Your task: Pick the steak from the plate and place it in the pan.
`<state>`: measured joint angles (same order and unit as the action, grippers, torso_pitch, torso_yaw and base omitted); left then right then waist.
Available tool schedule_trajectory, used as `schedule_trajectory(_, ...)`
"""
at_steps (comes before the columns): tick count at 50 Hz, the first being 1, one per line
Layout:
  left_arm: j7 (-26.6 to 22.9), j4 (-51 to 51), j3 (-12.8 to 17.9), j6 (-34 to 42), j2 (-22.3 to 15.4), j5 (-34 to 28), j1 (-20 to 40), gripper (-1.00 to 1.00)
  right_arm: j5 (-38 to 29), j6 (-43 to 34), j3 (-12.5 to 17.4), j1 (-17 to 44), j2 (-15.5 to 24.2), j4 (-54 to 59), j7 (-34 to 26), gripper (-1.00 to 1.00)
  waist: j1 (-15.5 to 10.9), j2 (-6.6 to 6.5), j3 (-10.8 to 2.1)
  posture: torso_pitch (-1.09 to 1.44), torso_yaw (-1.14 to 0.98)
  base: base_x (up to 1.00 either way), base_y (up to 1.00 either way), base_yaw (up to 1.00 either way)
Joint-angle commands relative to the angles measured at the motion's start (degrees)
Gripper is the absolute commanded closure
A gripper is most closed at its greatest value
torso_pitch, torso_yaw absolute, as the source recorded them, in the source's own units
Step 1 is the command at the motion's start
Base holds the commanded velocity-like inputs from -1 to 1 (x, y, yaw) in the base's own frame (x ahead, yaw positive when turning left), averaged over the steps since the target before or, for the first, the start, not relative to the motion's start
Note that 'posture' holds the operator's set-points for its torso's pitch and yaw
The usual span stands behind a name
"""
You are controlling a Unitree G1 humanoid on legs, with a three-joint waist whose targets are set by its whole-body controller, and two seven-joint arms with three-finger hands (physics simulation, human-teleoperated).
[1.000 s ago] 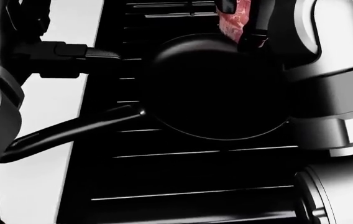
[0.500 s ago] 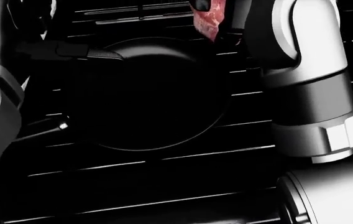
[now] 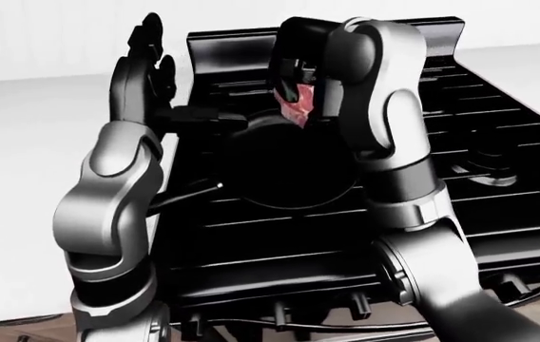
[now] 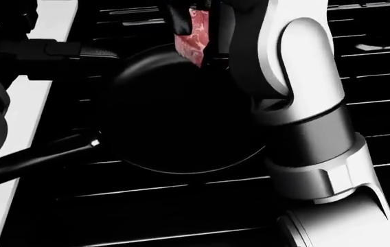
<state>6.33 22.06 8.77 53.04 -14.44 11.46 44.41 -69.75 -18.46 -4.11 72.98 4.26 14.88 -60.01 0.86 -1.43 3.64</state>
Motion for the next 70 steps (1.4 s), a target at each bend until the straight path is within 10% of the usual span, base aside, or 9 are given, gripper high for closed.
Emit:
schedule_trajectory(1,-0.1,1.6,0.4,-2.0,-0.5,-0.2,1.8,-1.0,-1.3,0.3,0.8,2.2,0.2,-2.7,0.2,1.0,0.1,-0.3,-2.0,0.0,0.0,0.0,0.0,0.0)
schedule_trajectory(49,-0.3,2.2,0.4,-1.2,-0.5,-0.4,2.0,-1.0,-4.9,0.6,-2.0,-8.9,-9.0,-8.6,1.1,1.0,0.3,-0.86,-2.29,0.0,0.0,0.0,0.0,0.0)
schedule_trajectory(70,-0.4,2.1,0.2,-1.0,-0.5,-0.6,2.4,-1.0,-4.5,0.7,-2.5,-10.2,-9.4,-8.3,1.7,0.24,0.3,-0.77,-2.47,0.0,0.0,0.0,0.0,0.0)
